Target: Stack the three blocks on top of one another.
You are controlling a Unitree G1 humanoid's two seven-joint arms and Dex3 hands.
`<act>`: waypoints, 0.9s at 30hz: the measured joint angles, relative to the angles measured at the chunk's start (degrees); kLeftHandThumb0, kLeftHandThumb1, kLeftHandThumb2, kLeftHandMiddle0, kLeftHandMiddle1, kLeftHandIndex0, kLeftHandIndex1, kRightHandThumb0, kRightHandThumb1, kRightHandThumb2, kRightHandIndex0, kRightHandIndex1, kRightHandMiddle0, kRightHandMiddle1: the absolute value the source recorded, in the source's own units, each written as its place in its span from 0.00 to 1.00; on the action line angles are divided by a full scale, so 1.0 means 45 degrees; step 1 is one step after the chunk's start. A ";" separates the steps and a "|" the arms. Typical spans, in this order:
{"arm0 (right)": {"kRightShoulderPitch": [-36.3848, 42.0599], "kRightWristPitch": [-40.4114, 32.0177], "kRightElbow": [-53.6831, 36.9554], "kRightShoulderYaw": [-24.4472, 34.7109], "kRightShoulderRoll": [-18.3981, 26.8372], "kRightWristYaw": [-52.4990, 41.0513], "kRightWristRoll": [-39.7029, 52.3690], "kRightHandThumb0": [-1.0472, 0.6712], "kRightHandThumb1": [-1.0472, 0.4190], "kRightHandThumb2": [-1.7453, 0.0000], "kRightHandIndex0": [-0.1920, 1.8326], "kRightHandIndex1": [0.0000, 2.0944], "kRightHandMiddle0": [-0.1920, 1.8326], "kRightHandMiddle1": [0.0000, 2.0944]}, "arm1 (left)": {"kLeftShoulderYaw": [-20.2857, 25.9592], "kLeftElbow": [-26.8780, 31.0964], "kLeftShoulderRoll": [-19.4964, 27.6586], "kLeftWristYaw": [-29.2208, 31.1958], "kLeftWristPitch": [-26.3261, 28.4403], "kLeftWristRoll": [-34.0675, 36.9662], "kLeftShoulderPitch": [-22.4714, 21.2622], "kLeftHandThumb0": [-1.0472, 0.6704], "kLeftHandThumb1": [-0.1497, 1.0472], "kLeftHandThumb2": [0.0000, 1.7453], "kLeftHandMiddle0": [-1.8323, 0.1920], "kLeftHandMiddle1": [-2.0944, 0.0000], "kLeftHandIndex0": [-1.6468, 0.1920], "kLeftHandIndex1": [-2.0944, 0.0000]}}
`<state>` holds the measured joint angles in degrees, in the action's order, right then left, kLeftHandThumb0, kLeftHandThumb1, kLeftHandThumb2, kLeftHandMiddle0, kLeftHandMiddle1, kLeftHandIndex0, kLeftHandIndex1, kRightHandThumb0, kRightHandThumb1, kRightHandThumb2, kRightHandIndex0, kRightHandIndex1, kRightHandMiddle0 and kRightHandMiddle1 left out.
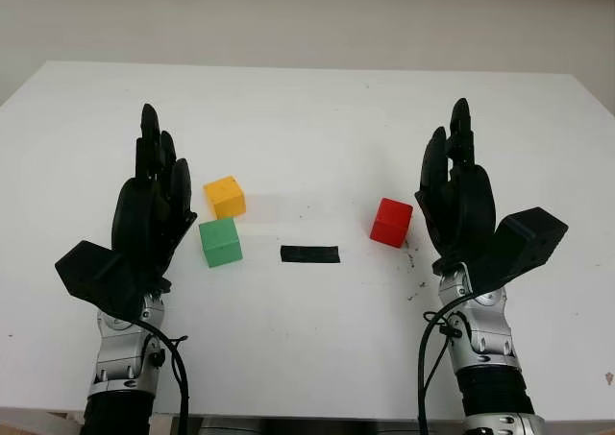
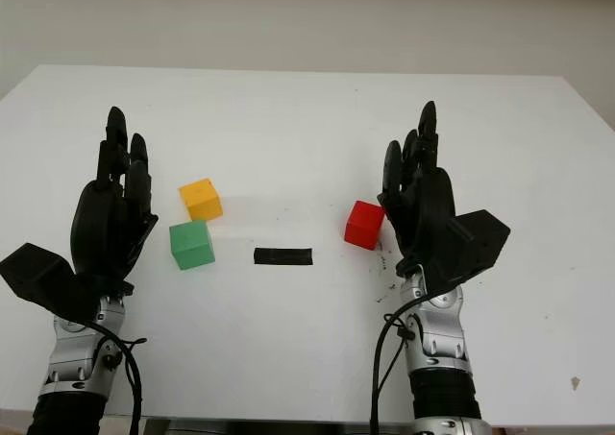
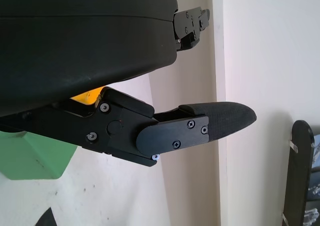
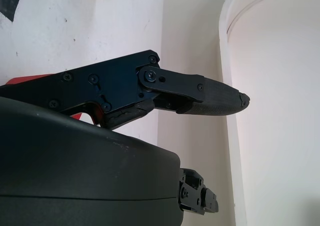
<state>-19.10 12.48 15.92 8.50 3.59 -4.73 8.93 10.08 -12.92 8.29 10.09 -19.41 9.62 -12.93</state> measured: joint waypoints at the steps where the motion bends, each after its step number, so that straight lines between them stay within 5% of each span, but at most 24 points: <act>1: 0.0000 0.0000 0.0000 0.0000 0.0000 -0.0005 0.0000 0.21 0.00 0.67 0.00 0.00 0.00 0.02 | -0.0013 0.0000 -0.0023 -0.0005 0.0001 -0.0005 0.0000 0.16 1.00 0.35 1.00 1.00 1.00 1.00; 10: 0.0000 -0.0001 0.0035 -0.0005 0.0055 -0.0190 -0.0008 0.19 0.00 0.69 0.00 0.01 0.00 0.02 | -0.0016 -0.0006 -0.0035 0.0004 0.0001 -0.0003 0.0000 0.16 1.00 0.34 1.00 1.00 1.00 1.00; 13: 0.0004 -0.0202 -0.0172 -0.0010 0.0351 -0.0173 -0.0281 0.18 0.00 0.78 0.01 0.02 0.02 0.03 | -0.0017 -0.0019 -0.0040 0.0003 0.0000 -0.0004 0.0000 0.16 1.00 0.35 1.00 1.00 1.00 1.00; 21: -0.0173 0.0213 -0.0637 0.0023 0.2376 -0.0008 -0.2194 0.17 0.02 0.96 0.07 0.03 0.09 0.03 | -0.0045 0.0018 -0.0245 -0.0014 0.0053 0.0023 0.0087 0.16 1.00 0.36 1.00 1.00 1.00 1.00; 27: -0.0499 -0.0397 -0.1035 -0.0061 0.4105 -0.1012 -0.2911 0.18 0.05 0.97 0.08 0.03 0.11 0.04 | -0.0054 0.0031 -0.0336 -0.0099 0.0221 0.0019 0.0161 0.16 1.00 0.36 1.00 1.00 1.00 1.00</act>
<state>-21.35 10.70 11.26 8.23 22.06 -9.29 -4.17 9.83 -12.78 6.78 9.64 -18.41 9.71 -12.21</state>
